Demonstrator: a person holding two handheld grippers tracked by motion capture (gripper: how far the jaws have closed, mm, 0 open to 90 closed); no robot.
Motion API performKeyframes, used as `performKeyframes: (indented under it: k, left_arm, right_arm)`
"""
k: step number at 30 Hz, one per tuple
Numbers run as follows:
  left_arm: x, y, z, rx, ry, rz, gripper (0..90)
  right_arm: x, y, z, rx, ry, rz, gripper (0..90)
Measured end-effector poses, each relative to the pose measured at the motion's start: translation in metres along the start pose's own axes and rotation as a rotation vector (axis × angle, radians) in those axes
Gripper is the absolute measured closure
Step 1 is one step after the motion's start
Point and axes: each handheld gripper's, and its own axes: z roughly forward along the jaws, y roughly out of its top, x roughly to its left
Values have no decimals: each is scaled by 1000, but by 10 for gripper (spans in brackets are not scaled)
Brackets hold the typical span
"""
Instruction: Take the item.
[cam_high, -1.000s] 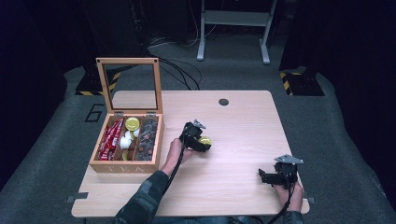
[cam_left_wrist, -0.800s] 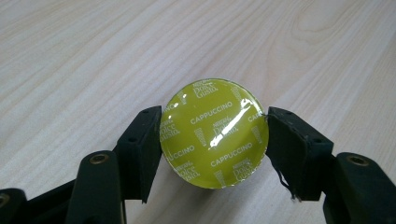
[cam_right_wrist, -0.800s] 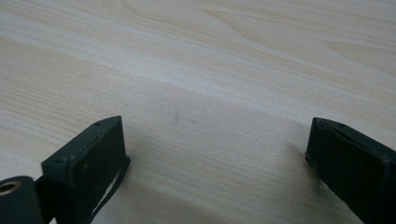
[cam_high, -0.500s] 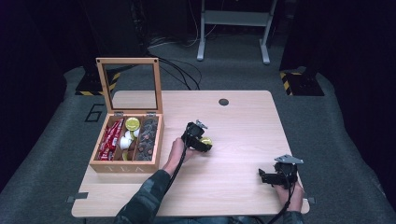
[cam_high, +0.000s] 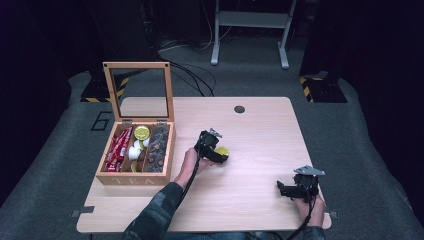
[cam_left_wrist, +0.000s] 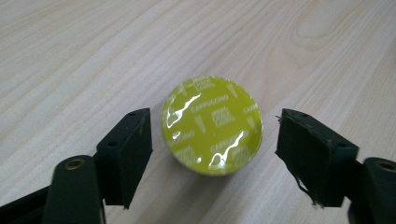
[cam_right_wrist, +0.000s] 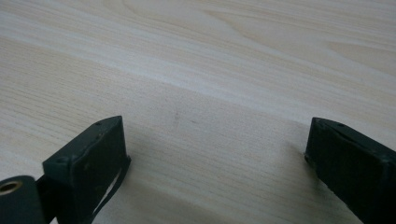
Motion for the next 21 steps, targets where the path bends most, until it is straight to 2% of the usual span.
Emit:
performKeyframes:
  k: [2, 7, 8, 9, 21]
  left_arm:
    - [0, 0, -3, 4, -3, 13, 211]
    - [-1, -2, -15, -36, 14, 7, 164]
    - [-2, -3, -18, -52, 13, -11, 156]
    - [-2, -3, -23, -58, 15, 4, 149]
    - [-13, -15, -60, -136, 41, 44, 129]
  right_arm:
    - [0, 0, 0, 0, 0, 0, 47]
    - [0, 0, 0, -1, 0, -1, 47]
    - [0, 0, 0, -1, 1, 0, 48]
    - [0, 0, 0, 1, 3, 4, 48]
    - [0, 0, 0, 0, 0, 0, 48]
